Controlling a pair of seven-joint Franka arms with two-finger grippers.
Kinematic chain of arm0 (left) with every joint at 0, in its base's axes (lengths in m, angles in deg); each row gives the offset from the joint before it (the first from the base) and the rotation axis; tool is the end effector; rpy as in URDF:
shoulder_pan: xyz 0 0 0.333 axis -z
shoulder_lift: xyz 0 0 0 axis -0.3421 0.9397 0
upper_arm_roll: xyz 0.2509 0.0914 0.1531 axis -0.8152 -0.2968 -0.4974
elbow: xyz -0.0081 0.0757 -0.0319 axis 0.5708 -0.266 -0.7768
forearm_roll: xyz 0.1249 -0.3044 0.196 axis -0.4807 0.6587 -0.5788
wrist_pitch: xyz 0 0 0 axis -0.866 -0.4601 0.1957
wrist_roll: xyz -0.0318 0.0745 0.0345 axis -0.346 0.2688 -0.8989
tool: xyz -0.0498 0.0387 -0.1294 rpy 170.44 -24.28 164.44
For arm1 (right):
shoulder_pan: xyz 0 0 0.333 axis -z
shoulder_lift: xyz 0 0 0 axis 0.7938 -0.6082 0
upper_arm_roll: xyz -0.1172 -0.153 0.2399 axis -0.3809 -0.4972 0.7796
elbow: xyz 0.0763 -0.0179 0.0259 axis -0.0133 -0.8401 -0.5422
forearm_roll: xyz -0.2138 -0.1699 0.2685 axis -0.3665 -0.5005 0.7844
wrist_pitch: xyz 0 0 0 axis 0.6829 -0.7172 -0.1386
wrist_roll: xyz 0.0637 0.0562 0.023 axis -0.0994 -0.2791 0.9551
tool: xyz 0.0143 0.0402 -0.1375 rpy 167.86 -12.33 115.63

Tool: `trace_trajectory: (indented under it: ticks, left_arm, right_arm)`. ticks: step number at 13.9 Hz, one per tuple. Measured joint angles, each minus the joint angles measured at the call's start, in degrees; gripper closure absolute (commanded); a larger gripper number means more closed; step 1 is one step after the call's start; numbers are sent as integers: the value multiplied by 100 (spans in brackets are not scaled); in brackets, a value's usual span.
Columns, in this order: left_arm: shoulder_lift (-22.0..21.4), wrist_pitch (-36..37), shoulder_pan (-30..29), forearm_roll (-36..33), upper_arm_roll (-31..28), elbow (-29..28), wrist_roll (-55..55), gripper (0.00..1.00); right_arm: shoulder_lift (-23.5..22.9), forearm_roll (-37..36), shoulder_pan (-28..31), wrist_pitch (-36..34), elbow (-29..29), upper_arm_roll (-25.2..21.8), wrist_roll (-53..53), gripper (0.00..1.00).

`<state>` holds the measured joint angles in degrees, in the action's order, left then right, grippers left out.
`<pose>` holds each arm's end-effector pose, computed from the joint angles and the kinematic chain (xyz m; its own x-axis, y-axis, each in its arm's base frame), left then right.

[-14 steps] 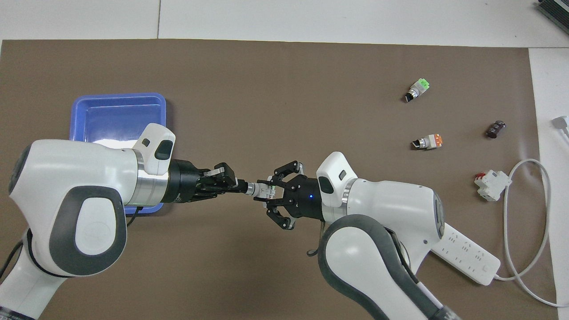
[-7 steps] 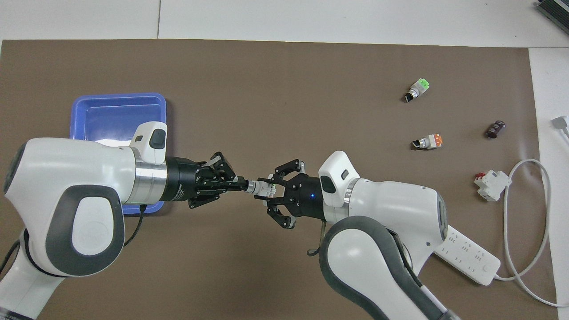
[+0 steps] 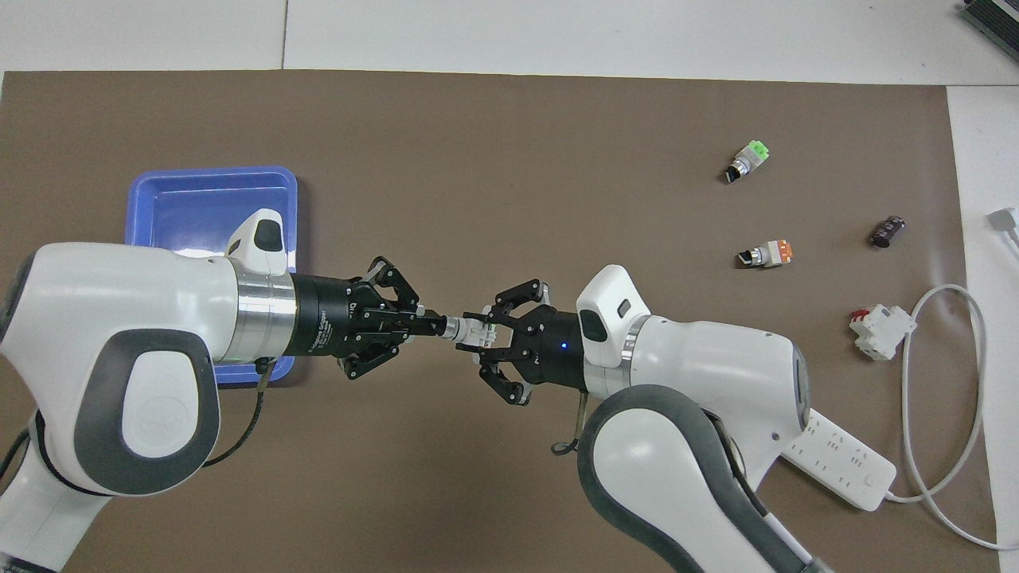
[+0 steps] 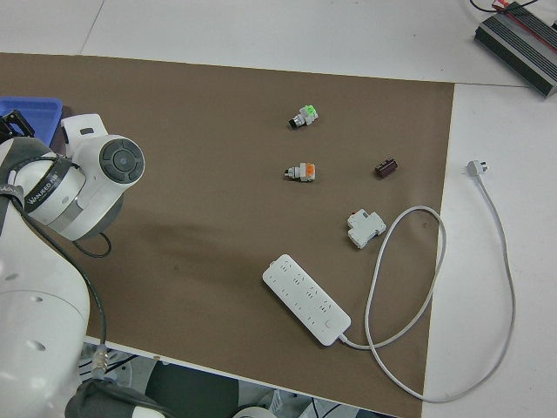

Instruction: Turn and place switch with both arms

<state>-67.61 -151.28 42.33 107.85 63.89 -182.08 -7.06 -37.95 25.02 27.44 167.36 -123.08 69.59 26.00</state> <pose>0.4704 -0.2606 0.4682 0.5656 0.5835 -0.5827 0.8244 -0.4179 0.3817 0.4675 0.3362 0.4118 0.1320 0.5744 0.8079 0.9751 -0.2216 -0.0018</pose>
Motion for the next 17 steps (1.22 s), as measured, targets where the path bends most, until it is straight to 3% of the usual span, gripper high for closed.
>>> trace_trajectory:
  ticks: [5,6,7,12,17]
  left_arm:
    - [-3,-33,4,-4,3,30,-202,100]
    - [-3,-36,5,-5,3,34,-206,100]
    - [-3,-38,6,-5,3,35,-208,100]
    - [-3,-137,80,-48,29,215,-271,100]
    - [5,-244,115,-716,23,254,-273,100]
  right_arm:
    - [3,0,1,10,25,-9,-55,100]
    - [4,0,1,10,27,-11,-56,32]
    - [5,0,1,10,29,-11,-56,1]
    - [3,-2,-110,-2,11,64,-90,0]
    - [5,-256,-126,-2,21,66,-90,0]
